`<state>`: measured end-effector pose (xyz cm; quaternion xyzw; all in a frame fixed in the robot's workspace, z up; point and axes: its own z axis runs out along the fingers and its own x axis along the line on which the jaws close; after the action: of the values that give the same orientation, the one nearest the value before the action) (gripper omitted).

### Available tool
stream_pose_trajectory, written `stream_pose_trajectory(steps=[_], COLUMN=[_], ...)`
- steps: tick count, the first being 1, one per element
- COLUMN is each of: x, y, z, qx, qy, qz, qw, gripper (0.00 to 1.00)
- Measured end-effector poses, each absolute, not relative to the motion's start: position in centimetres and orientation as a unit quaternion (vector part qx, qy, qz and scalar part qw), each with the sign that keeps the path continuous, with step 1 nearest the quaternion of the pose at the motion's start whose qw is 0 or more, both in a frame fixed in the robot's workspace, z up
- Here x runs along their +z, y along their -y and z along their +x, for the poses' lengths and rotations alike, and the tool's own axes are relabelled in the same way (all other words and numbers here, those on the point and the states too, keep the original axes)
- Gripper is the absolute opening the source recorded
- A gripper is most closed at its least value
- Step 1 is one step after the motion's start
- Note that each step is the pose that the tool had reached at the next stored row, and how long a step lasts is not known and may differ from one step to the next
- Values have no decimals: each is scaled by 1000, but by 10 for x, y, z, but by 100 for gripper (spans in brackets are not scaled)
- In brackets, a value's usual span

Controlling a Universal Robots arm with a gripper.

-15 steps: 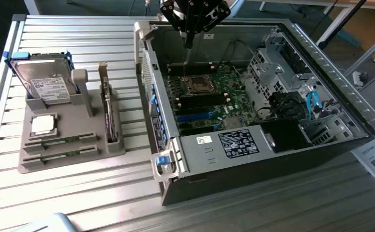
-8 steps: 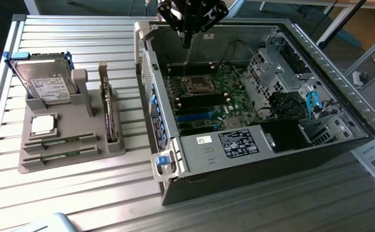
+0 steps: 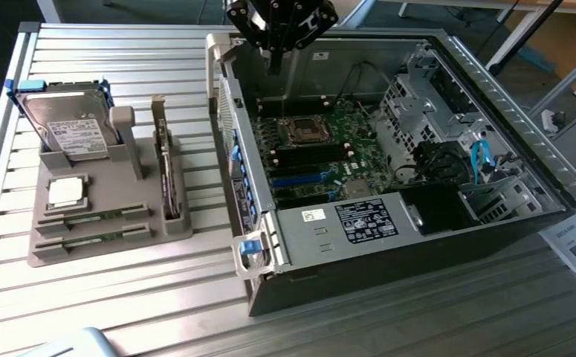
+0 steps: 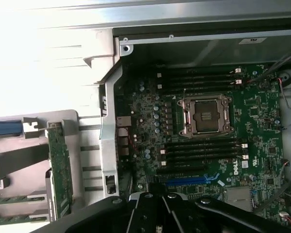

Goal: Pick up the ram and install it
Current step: 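Reach for the ram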

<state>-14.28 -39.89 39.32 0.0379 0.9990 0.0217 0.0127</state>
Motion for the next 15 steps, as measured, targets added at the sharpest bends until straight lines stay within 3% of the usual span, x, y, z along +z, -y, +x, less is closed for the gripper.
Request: stream_pose_trajectory(steps=[15], x=[393], y=[399], z=[-188], qx=[22], qy=[-999], qz=[38], qw=[10], gripper=[10])
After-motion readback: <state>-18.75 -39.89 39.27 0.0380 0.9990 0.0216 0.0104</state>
